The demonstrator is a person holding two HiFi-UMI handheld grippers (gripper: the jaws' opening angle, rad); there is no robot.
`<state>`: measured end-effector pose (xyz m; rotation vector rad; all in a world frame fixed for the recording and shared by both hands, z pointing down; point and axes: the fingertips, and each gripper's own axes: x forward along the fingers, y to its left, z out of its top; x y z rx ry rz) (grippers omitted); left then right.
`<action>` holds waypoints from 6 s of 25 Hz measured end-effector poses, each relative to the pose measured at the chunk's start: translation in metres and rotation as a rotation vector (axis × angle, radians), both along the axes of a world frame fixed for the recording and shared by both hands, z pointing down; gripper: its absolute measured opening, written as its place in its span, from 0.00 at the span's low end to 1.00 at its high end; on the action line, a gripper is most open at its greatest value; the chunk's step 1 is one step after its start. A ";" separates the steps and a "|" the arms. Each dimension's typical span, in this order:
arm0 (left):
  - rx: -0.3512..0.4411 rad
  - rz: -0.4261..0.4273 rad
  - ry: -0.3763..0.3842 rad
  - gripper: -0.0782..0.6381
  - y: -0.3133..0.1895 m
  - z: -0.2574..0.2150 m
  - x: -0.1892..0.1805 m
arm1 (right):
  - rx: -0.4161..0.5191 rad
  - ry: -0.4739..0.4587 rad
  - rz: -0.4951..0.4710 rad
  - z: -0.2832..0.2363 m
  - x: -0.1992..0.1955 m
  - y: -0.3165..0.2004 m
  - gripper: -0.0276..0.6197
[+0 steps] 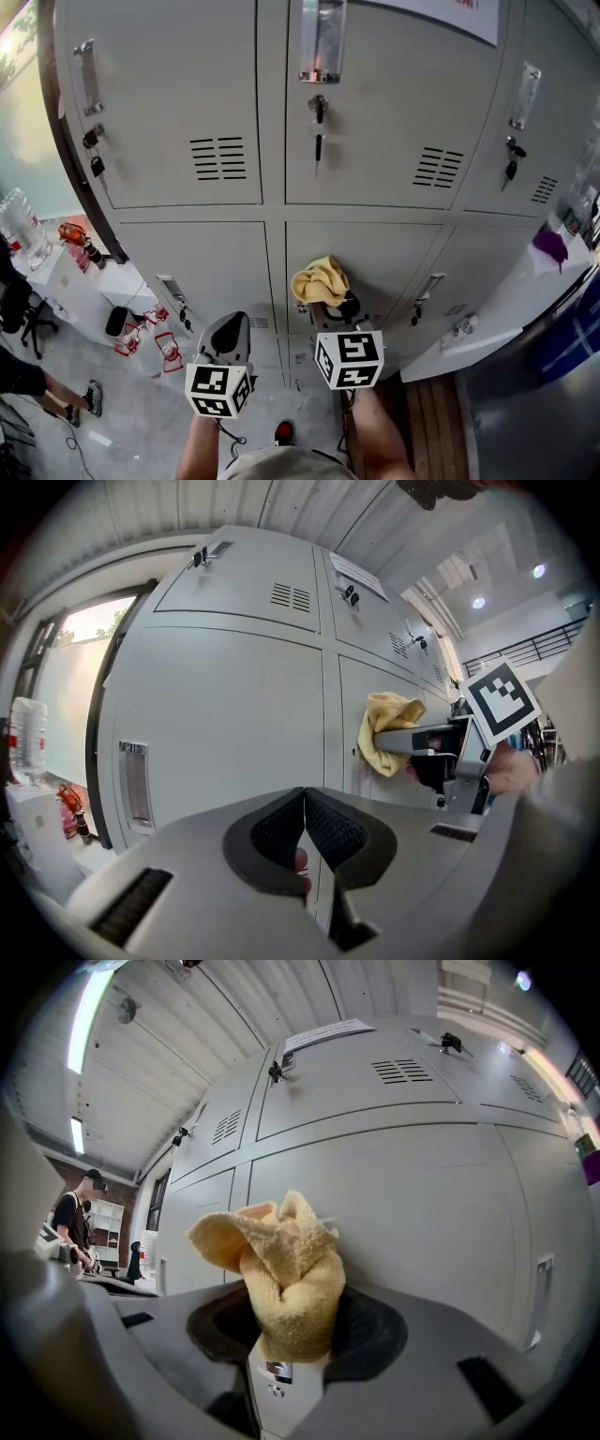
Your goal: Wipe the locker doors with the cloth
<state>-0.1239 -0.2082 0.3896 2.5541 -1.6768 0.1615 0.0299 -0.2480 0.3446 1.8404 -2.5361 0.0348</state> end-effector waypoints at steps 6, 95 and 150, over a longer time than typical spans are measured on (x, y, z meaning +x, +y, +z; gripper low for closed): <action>0.001 0.033 0.002 0.14 -0.002 0.000 0.012 | -0.008 0.003 0.051 0.003 0.022 0.000 0.32; -0.102 -0.014 -0.039 0.14 -0.001 0.049 0.002 | -0.162 0.028 -0.084 0.096 -0.007 0.006 0.32; -0.112 0.178 -0.040 0.14 -0.011 0.053 0.085 | -0.219 0.027 0.300 0.128 0.161 0.006 0.32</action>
